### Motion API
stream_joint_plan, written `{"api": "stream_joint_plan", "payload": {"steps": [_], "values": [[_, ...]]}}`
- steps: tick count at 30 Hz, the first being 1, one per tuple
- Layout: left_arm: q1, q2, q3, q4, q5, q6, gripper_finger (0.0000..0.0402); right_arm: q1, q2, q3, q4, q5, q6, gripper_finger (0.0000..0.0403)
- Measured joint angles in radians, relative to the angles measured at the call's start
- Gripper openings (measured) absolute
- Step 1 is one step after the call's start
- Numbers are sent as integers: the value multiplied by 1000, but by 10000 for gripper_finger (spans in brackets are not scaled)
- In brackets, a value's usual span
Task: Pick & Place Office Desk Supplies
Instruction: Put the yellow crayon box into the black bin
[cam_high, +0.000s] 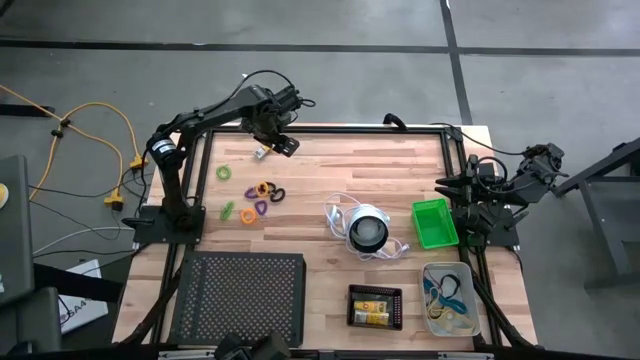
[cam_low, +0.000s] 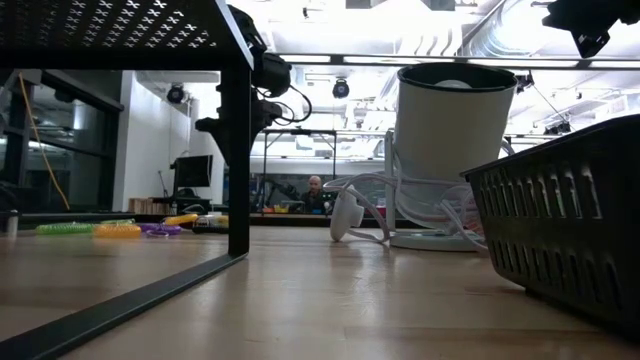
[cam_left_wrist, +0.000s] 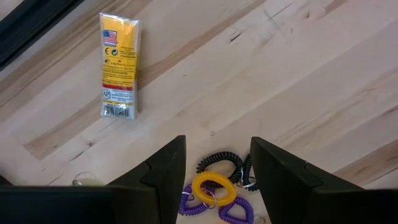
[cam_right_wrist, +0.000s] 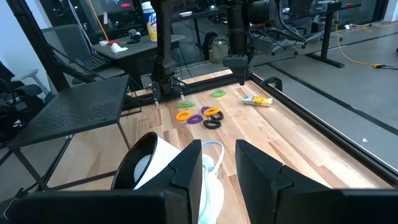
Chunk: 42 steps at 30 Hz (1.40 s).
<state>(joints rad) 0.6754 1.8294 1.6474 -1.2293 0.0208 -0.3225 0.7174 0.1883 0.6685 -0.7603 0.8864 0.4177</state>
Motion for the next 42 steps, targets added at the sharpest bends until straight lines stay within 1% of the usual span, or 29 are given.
{"api": "stream_joint_plan", "payload": {"steps": [13,15,18,20,25,30,33,35,37,42], "values": [[0,0,0,0,-2,5,173,0,0,0,0,0,0,85],[0,0,0,-1,-33,19,173,0,0,0,0,0,0,85],[-27,0,0,-3,-120,19,173,0,0,0,0,0,0,85],[-52,0,0,8,-159,18,173,0,0,0,0,0,0,85],[-89,-1,-1,6,-180,-6,173,0,0,0,0,0,0,85],[-101,-2,-14,7,-234,-45,173,0,0,0,0,0,0,85],[-116,-15,-54,25,-259,-55,173,0,0,0,0,0,0,85],[-126,-38,-104,63,-272,-68,173,0,0,0,0,0,0,85],[-135,-75,-173,119,-290,-70,173,0,0,0,0,0,0,85],[-139,-199,-381,310,-291,-76,173,0,0,0,0,0,0,85]]}}
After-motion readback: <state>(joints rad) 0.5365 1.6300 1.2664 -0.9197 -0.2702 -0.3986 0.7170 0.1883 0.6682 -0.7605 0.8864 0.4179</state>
